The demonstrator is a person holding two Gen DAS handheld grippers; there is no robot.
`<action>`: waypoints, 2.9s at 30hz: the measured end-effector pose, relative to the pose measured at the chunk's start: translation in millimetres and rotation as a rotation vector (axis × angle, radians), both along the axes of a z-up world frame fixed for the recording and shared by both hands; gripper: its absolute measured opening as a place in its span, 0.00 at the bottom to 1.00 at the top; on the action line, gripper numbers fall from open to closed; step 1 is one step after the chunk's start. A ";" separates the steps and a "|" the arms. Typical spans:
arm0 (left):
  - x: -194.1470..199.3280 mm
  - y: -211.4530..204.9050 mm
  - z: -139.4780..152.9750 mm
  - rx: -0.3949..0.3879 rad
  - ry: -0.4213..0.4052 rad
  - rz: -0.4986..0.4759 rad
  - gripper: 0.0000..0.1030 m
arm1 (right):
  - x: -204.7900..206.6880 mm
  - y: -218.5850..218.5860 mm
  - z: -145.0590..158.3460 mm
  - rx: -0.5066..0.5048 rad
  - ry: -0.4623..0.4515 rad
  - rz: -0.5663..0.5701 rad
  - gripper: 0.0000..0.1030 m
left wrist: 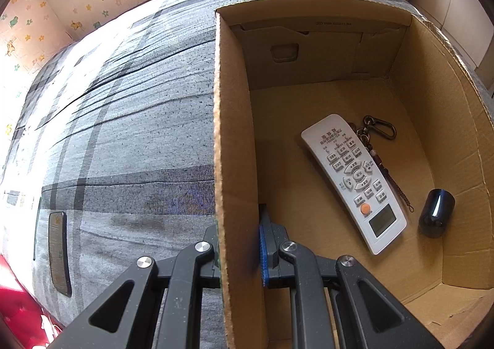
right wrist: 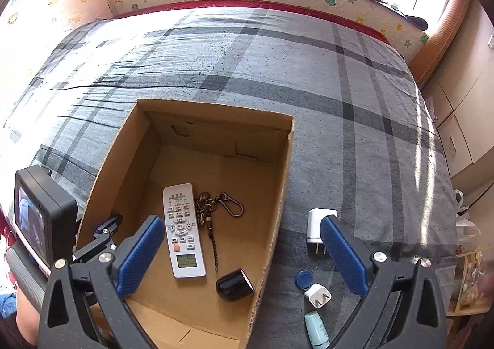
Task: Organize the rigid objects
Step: 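Withdraw the right tool from the box toward the light-blue lotion bottle, then grasp the light-blue lotion bottle upright with the right tool, then lift the lotion bottle and carry it over the box with the right tool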
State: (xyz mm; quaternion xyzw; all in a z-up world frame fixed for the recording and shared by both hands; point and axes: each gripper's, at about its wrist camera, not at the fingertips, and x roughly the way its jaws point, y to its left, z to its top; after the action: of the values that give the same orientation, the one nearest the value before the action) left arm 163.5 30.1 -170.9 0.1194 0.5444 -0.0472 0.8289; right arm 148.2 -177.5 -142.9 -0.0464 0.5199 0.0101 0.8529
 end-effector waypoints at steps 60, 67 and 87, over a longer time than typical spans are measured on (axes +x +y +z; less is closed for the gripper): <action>-5.5 -4.9 -6.7 0.033 -0.020 -0.009 0.14 | -130.9 -141.4 -136.8 0.050 0.108 -0.213 0.93; -5.2 -4.3 -6.6 0.034 -0.020 -0.009 0.14 | -133.2 -137.2 -138.4 0.062 0.147 -0.183 0.26; -7.7 -2.2 -6.6 0.025 -0.025 -0.012 0.14 | -131.8 -126.7 -90.5 0.022 0.112 -0.159 0.26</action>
State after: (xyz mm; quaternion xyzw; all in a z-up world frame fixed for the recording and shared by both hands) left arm 155.9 27.8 -177.5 0.1337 0.5340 -0.0441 0.8337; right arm 16.5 -304.2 -233.4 0.0050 0.5685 -0.0492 0.8212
